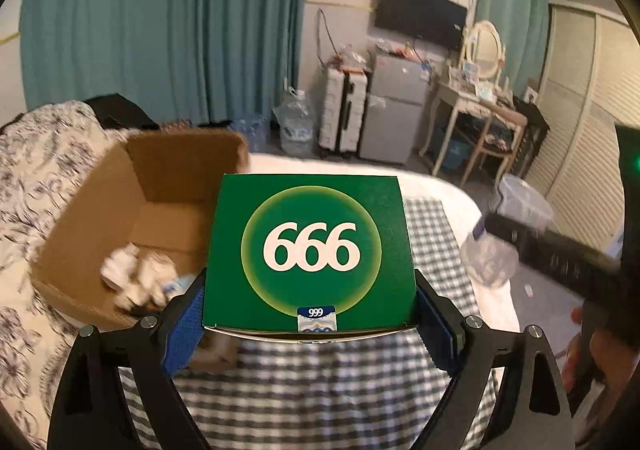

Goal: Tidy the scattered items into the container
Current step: 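Carry the green medicine box and cup into the cardboard box and release both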

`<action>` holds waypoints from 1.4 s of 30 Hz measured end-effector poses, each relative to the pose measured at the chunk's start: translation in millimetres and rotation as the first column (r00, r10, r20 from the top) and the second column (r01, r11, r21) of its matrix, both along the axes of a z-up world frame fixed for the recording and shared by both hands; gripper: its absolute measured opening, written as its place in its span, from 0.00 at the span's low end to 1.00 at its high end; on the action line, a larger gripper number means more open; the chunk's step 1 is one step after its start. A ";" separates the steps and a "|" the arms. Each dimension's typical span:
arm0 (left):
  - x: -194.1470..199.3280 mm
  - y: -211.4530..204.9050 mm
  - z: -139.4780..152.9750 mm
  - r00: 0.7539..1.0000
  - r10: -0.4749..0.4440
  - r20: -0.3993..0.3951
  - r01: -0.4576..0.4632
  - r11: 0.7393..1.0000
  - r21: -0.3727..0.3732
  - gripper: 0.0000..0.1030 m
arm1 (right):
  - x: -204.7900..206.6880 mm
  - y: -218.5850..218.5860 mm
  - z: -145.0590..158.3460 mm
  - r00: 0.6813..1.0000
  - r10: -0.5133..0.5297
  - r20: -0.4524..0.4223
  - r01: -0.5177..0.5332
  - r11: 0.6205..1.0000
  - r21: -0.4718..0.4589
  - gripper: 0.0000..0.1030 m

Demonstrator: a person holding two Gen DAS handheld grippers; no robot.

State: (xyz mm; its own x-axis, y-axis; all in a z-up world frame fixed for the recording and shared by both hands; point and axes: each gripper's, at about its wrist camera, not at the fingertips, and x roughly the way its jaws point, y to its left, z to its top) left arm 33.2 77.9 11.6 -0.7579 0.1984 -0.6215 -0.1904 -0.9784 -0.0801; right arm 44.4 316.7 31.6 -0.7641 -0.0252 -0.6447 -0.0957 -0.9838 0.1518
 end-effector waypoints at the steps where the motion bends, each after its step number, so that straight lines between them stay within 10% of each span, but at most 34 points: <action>1: -0.8 -4.8 5.4 1.000 -0.001 -0.011 0.001 1.000 0.001 0.90 | 0.2 -5.3 2.8 1.000 0.008 -0.007 -0.008 1.000 0.005 0.61; 22: -45.9 -164.0 21.2 0.990 0.142 0.000 -0.141 0.985 0.100 0.90 | -2.1 -152.0 48.4 0.972 0.233 -0.042 -0.231 0.972 0.043 0.61; 42: -74.1 -191.1 -12.4 0.973 0.191 0.131 -0.205 0.974 0.098 0.90 | -31.6 -240.9 35.1 0.928 0.367 -0.069 -0.360 0.928 0.096 0.59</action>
State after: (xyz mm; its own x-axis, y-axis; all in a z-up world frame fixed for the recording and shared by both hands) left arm -40.9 -113.1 -0.8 -0.7104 0.1240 -0.6928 0.0236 -0.9796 -0.1996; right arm 12.9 75.8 66.7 -0.7639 -0.2621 -0.5897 0.2802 -0.9579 0.0628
